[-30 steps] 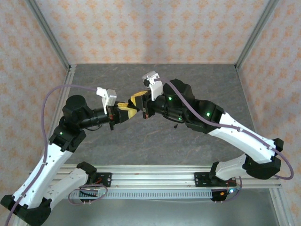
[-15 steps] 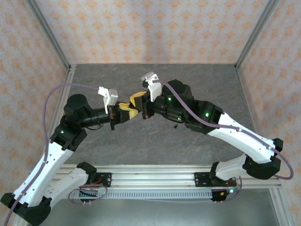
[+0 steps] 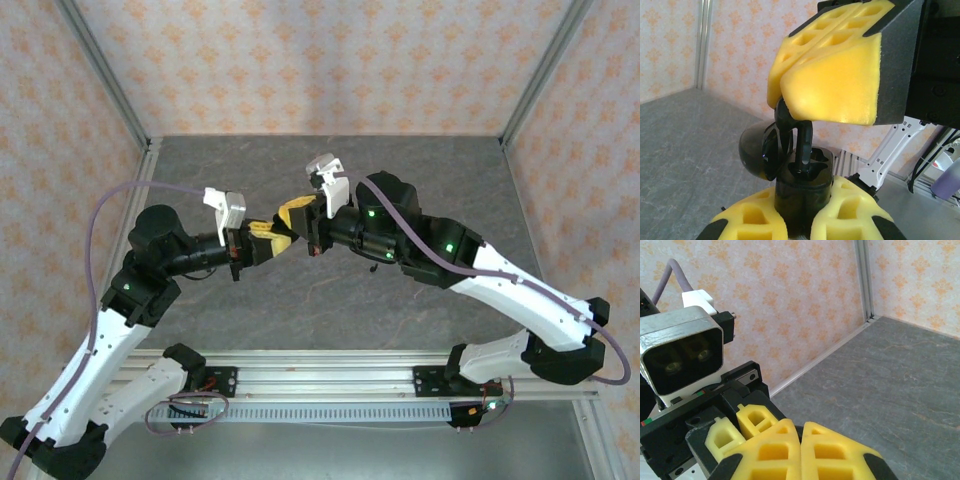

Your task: Insert wireless bluetooth earbuds into charging case

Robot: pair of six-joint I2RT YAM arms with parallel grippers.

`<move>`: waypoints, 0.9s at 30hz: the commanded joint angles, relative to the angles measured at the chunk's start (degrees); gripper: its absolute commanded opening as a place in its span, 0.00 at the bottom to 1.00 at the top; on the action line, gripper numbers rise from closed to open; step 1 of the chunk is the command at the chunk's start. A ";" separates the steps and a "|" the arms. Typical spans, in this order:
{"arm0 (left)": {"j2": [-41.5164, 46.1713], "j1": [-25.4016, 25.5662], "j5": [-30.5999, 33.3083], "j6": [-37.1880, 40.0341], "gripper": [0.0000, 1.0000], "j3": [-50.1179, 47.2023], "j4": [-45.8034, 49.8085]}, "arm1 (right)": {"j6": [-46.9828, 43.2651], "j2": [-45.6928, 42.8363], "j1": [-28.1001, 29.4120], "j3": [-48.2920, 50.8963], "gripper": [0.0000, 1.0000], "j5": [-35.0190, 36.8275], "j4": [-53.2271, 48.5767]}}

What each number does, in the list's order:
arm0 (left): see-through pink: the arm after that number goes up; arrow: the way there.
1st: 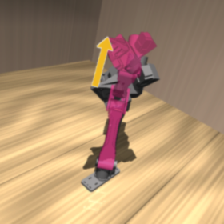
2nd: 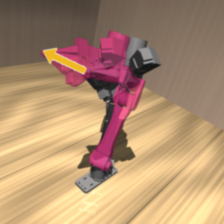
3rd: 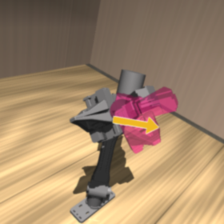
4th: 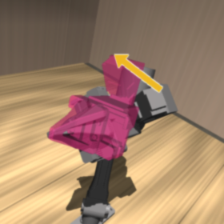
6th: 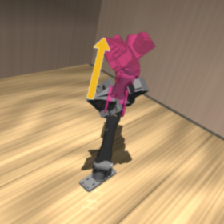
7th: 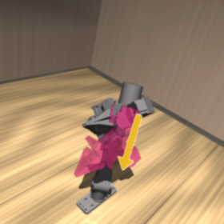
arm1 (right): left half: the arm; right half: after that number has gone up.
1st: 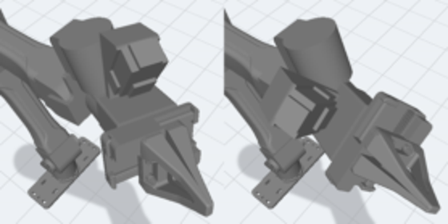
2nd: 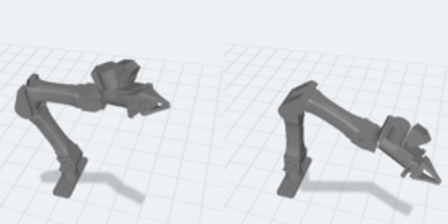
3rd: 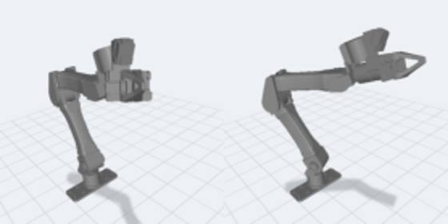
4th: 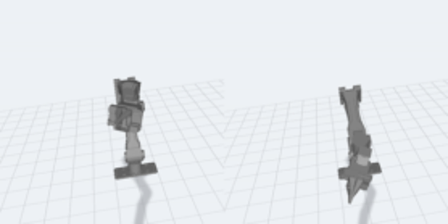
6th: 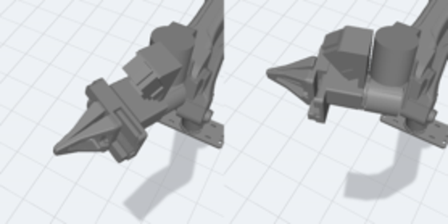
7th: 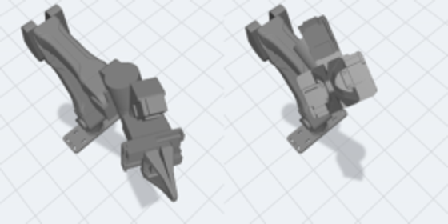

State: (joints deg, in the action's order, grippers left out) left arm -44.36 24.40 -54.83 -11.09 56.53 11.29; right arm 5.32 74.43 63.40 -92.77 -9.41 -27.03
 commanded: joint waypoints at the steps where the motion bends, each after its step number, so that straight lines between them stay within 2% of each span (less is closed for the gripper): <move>1: 1.38 0.32 1.28 -0.53 0.00 0.64 -2.50 | 0.32 0.91 0.20 -2.63 0.02 -2.21 -3.86; 22: 0.59 1.61 2.71 -0.42 0.00 1.05 -2.61 | 0.81 4.09 0.28 -4.96 0.02 -6.15 -8.74; 25: 0.71 1.70 3.13 -0.25 0.00 1.04 -2.21 | 1.06 3.92 0.30 -4.96 0.06 -5.91 -8.20; 27: 0.80 1.77 3.32 -0.25 0.00 0.97 -2.22 | 1.40 3.73 0.28 -4.96 0.15 -5.38 -7.87</move>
State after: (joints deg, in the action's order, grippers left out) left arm -44.16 25.52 -52.03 -11.11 56.53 12.16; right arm 5.50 77.69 63.33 -96.75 -13.82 -33.15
